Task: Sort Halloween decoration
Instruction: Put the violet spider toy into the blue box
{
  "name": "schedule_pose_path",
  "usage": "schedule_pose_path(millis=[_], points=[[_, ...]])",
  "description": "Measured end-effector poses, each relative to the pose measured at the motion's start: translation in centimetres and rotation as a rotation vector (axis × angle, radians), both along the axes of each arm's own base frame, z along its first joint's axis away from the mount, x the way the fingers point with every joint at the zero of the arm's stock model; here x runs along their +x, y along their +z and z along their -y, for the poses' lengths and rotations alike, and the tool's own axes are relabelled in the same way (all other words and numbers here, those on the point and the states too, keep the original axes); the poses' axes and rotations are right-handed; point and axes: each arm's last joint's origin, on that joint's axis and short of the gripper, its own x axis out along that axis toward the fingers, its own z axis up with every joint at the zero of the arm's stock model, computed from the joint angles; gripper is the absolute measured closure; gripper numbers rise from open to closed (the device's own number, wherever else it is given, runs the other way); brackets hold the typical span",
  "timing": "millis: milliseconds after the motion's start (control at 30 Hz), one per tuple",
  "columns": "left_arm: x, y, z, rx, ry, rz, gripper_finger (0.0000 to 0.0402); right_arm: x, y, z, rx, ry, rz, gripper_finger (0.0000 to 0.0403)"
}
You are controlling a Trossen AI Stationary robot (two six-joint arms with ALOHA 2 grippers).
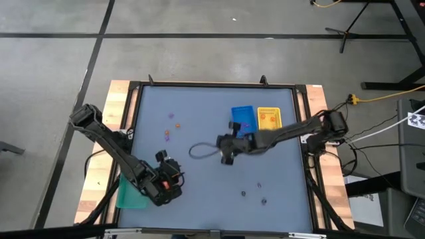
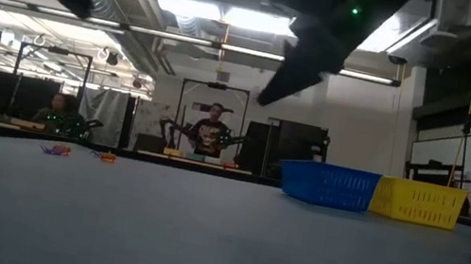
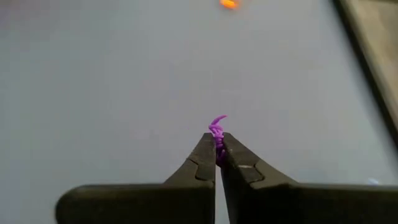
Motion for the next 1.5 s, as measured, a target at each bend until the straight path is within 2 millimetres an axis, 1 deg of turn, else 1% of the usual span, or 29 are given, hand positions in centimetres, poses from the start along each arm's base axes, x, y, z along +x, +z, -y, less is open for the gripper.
schedule_pose_path(millis=[100,167,300,367,500,633,767,900,1033,1167,1267,1400,1500], points=[[0.8,0.0,-1.1,0.038,0.02,-0.006,0.0269,-1.1,1.3,2.7,-0.008,-0.068,-0.048,0.0398],[1.3,0.0,-1.9,0.049,0.041,-0.013,0.0269,-1.9,1.6,4.5,-0.015,-0.118,-0.105,0.0398],[2.4,0.0,-3.7,0.068,0.095,-0.028,0.0269,-3.4,1.3,8.0,-0.016,-0.218,-0.253,0.0398],[2.9,0.0,-4.7,0.086,0.111,-0.042,0.0269,-4.1,1.1,9.5,0.015,-0.252,-0.317,0.0398],[3.9,0.0,-6.9,0.125,0.141,-0.077,0.0269,-4.9,0.4,11.8,0.1,-0.288,-0.361,0.0398],[4.7,0.0,-9.4,0.145,0.189,-0.113,0.0269,-5.3,0.0,13.4,0.16,-0.298,-0.367,0.0397],[5.4,-0.1,-11.9,0.112,0.207,-0.176,0.0269,-5.6,-0.3,14.3,0.208,-0.309,-0.361,0.0397],[5.7,-0.3,-14.0,0.061,0.197,-0.235,0.0269,-5.6,-0.3,14.5,0.215,-0.317,-0.357,0.0397],[5.7,-0.5,-15.4,0.0,0.195,-0.284,0.0269,-5.5,-0.3,14.4,0.213,-0.315,-0.349,0.0397],[5.2,-0.7,-16.3,-0.063,0.213,-0.356,0.0269,-5.5,-0.2,14.4,0.214,-0.315,-0.349,0.0395],[4.6,-0.9,-16.8,-0.093,0.261,-0.409,0.0269,-5.5,-0.2,14.4,0.214,-0.315,-0.349,0.0377],[3.7,-1.0,-17.3,-0.091,0.312,-0.491,0.0269,-5.5,-0.2,14.4,0.214,-0.315,-0.349,0.0333],[3.5,-1.1,-17.7,-0.09,0.328,-0.513,0.0269,-5.5,-0.2,14.4,0.214,-0.316,-0.349,0.0302]])
